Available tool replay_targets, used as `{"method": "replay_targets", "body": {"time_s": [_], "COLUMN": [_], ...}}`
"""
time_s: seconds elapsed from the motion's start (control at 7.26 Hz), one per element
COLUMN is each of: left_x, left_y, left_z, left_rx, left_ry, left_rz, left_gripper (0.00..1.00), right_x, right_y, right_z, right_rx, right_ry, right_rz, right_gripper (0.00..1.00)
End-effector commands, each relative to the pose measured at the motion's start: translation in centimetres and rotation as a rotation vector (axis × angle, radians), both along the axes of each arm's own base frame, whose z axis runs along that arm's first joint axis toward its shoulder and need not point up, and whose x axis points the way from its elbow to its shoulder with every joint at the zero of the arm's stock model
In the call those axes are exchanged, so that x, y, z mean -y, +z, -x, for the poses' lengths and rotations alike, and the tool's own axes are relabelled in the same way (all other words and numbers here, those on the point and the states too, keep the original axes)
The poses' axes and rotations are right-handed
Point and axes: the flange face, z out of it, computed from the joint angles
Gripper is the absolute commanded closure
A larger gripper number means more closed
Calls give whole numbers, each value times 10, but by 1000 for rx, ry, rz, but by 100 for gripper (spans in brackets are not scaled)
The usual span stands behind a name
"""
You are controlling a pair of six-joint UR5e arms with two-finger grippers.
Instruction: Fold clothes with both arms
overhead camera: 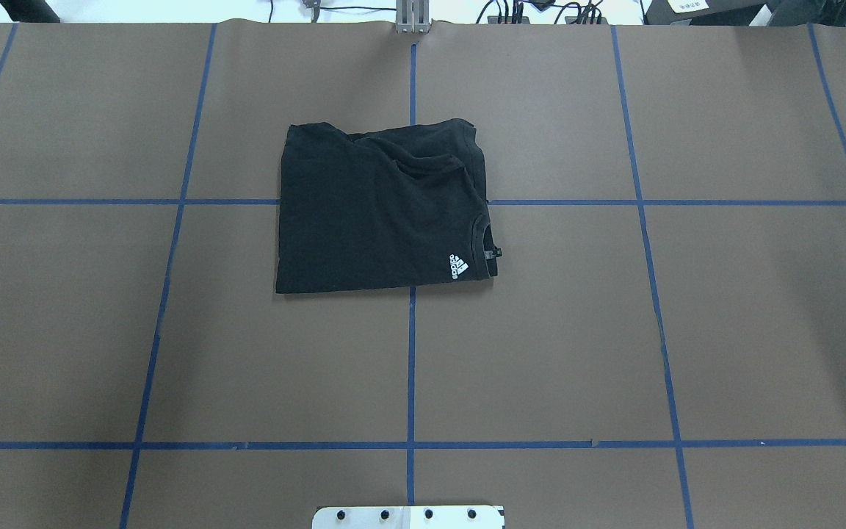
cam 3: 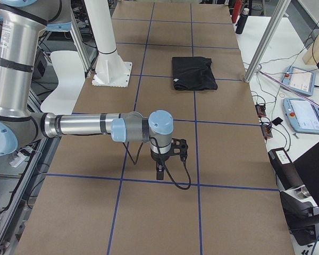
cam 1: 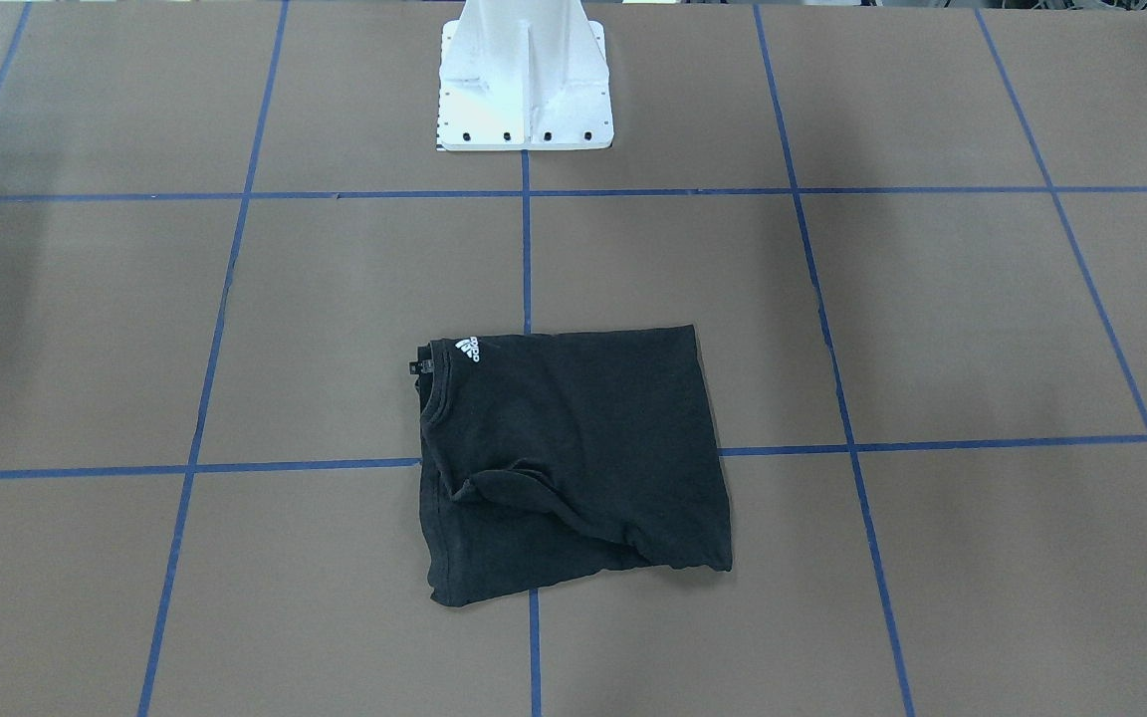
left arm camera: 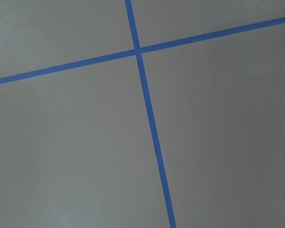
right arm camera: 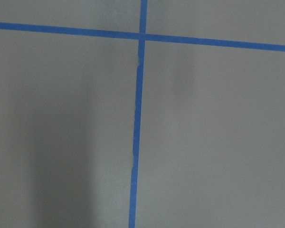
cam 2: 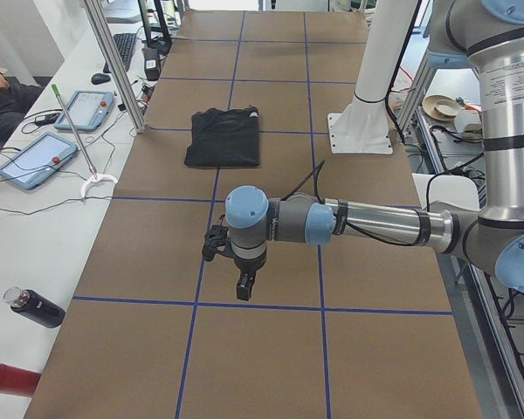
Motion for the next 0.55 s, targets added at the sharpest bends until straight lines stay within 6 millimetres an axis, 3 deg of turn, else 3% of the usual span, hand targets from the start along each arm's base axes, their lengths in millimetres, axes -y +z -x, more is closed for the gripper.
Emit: {"method": "replay_targets", "body": {"time_s": [0.0, 0.41], "left_x": [0, 0], "left_y": [1, 1], "left_z": [0, 0], "left_rx": [0, 2], "left_ry": [0, 0], "left_rz": [3, 1], "left_gripper": [0, 0], "right_x": [1, 1], "right_y": [-1, 0], "right_z": [0, 0], "right_rx": [1, 1], "right_ry": [0, 0], "right_rz": [-14, -16], "right_gripper": [0, 0]}}
